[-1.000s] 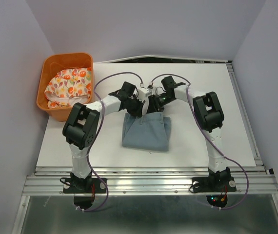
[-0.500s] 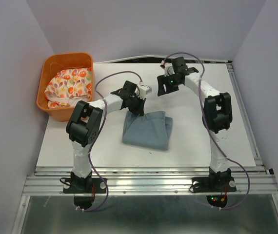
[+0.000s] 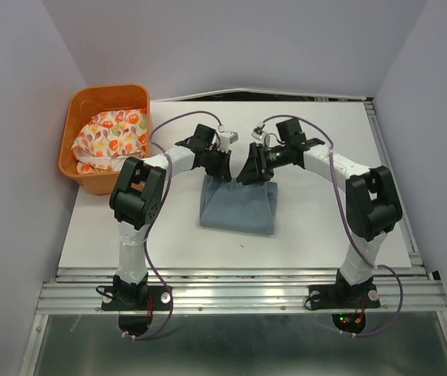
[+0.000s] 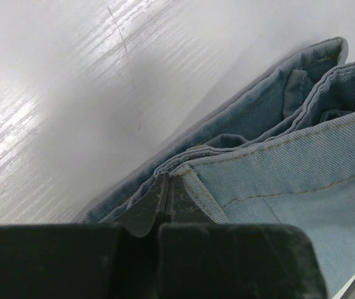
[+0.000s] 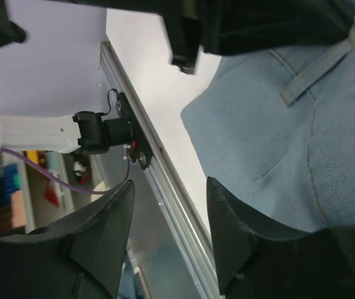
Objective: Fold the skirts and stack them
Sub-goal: Fold the skirt
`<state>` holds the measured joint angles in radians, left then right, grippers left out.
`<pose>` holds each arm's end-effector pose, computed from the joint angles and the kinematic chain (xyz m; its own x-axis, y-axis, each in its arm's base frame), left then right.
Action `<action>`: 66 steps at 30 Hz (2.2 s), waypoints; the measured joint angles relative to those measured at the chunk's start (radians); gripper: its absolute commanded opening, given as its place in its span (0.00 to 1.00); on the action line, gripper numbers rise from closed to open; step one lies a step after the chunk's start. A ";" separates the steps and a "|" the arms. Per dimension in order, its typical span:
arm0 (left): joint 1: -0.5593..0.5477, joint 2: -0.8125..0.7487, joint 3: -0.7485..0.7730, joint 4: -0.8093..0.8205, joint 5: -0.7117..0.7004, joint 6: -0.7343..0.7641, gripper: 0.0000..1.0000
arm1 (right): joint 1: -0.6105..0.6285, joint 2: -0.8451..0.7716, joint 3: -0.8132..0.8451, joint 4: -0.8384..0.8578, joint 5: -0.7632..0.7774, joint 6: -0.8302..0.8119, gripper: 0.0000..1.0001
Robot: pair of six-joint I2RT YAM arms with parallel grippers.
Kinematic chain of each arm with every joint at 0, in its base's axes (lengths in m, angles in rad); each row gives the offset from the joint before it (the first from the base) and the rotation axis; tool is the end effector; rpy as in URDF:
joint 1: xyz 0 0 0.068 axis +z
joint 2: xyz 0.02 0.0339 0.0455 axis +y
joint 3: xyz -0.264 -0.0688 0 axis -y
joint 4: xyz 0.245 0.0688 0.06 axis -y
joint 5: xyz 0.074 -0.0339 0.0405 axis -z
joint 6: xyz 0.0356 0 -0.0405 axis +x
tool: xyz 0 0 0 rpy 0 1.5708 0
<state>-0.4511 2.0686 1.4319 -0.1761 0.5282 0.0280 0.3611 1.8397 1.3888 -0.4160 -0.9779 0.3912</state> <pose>0.3978 -0.2126 0.1720 -0.6340 0.3340 -0.6974 0.7064 0.6172 -0.3466 0.3615 0.1681 0.2437 -0.9260 -0.1220 -0.3572 -0.3748 0.4106 0.8312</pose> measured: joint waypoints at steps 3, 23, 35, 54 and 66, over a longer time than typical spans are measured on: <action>0.015 0.010 0.006 0.000 0.025 -0.007 0.00 | 0.015 0.064 -0.057 0.066 -0.032 0.060 0.51; 0.127 -0.105 -0.056 0.002 0.127 0.045 0.62 | -0.133 0.256 0.051 0.134 0.047 0.085 0.59; 0.111 -0.386 -0.333 0.177 0.376 -0.098 0.60 | -0.080 -0.054 -0.109 0.158 -0.014 0.070 0.57; 0.106 -0.219 -0.363 0.154 0.343 -0.098 0.66 | -0.080 0.039 -0.215 0.012 0.219 -0.070 0.68; 0.132 -0.658 -0.348 0.103 0.003 -0.035 0.90 | 0.105 -0.281 -0.071 -0.071 0.609 -0.120 1.00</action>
<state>-0.3191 1.4109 1.0843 -0.0734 0.5312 -0.0071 0.4664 1.5585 1.3178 -0.4866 -0.3687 0.2714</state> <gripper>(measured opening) 0.880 0.974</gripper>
